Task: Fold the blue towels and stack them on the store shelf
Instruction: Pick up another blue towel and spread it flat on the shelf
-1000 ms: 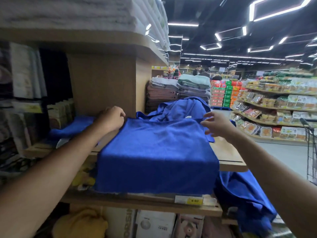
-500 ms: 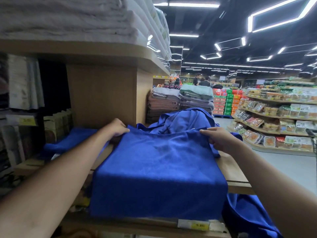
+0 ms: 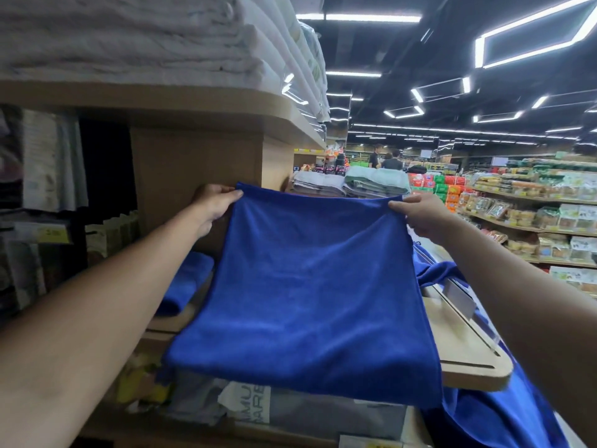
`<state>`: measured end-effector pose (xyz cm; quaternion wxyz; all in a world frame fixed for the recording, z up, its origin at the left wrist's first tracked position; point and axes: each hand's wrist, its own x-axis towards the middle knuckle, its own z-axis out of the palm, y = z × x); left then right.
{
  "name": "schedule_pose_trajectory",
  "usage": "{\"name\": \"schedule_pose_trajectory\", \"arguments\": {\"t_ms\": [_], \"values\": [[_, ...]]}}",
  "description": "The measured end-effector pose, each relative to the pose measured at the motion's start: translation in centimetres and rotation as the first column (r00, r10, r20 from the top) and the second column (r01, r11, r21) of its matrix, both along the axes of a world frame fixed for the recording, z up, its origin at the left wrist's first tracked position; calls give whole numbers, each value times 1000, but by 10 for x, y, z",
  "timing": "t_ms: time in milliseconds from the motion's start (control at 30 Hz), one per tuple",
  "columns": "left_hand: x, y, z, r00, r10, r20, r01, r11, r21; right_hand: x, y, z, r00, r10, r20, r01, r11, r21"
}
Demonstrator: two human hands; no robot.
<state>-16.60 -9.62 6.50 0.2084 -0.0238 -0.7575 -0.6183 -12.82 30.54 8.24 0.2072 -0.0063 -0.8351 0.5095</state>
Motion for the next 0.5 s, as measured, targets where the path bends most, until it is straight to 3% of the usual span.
{"name": "schedule_pose_trajectory", "arguments": {"t_ms": [333,500], "values": [[38,-16,-17,992,-128,-1,128,991,35,49,-1,-17,999,35,-23,-33,996,80],[90,-39,-18,977,-190,-99,179,978,-111,112,4,-17,993,91,-80,-81,989,122]]}}
